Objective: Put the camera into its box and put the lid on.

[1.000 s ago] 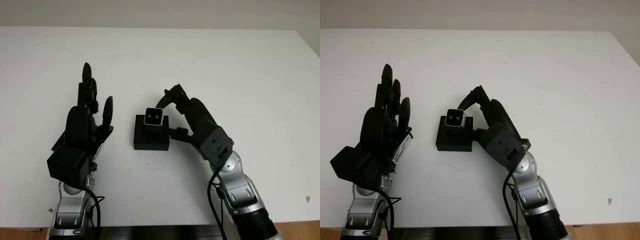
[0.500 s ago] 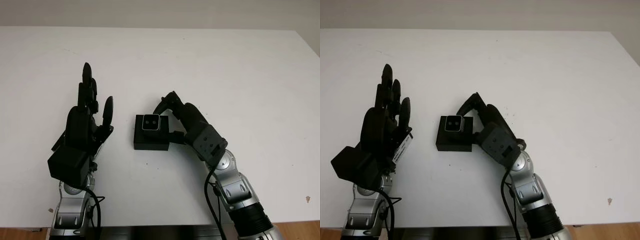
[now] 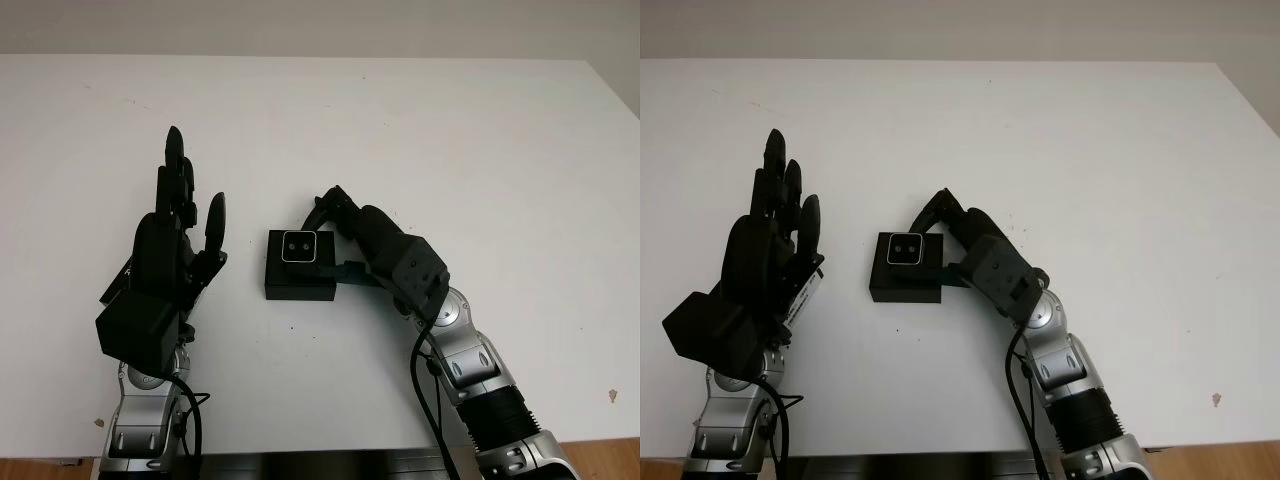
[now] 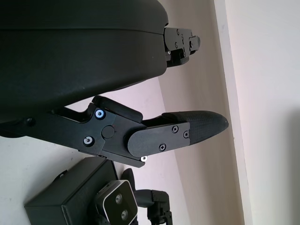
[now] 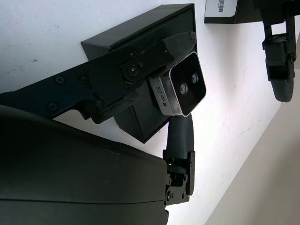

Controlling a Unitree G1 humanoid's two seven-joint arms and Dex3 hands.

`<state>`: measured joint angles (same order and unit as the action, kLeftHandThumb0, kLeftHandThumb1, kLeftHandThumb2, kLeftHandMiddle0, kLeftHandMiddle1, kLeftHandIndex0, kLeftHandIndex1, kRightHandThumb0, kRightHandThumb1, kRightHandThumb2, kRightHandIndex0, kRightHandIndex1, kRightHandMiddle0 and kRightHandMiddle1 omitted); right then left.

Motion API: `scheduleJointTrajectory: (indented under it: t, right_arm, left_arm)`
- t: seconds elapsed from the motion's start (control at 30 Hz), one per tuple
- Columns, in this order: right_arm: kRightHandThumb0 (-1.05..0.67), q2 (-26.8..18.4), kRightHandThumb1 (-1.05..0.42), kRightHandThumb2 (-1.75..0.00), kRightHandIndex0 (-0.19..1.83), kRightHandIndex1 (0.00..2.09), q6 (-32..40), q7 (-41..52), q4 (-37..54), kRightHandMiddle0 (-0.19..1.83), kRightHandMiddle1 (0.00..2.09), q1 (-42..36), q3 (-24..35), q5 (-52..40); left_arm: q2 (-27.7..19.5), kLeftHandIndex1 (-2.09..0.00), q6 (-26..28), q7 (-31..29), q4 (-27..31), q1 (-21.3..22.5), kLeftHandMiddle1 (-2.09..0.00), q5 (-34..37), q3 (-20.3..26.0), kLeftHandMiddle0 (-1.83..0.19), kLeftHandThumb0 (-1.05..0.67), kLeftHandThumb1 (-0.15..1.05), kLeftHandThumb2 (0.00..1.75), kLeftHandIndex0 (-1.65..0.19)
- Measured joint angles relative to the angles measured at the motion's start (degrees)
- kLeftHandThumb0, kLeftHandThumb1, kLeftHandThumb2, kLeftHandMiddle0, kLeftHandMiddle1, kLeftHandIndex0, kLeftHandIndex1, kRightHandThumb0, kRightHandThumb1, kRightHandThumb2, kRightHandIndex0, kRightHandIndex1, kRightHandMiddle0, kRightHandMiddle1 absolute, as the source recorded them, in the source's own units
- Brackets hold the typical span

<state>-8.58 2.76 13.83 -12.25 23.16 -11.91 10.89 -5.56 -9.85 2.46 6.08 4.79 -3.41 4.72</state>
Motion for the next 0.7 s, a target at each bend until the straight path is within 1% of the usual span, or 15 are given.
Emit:
scheduleJointTrajectory:
  t: [0.13,0.23,0.37,0.7]
  right_arm:
    - [-0.47,-0.2,-1.05,-0.06,0.16,0.06,0.7,0.9,0.1,0.21,2.08,0.3,-0.2,0.1]
    - [-0.46,-1.0,-1.05,-0.07,0.17,0.07,2.3,2.0,1.0,0.15,2.05,0.9,-0.9,1.4]
    - [-0.44,-1.9,-1.05,-0.07,0.17,0.07,3.1,2.8,2.1,0.15,2.03,1.0,-1.5,2.9]
    - [-0.45,-4.0,-1.05,-0.07,0.18,0.07,1.9,4.5,3.2,0.17,1.99,1.1,-2.8,4.4]
  left_arm:
    - [0.0,-0.06,0.0,0.0,0.0,0.0,-0.05,0.1,0.0,0.06,-0.72,1.05,0.57,0.06]
    - [0.0,-0.06,-0.1,0.0,0.0,0.0,-0.06,0.1,0.1,0.06,-0.73,1.05,0.57,0.06]
    - [0.0,-0.05,-0.1,0.0,0.0,-0.1,-0.05,0.5,0.1,0.06,-0.73,1.05,0.56,0.06]
    - [-0.1,-0.05,-0.1,0.0,0.0,-0.4,-0.05,1.2,0.3,0.06,-0.72,1.05,0.57,0.06]
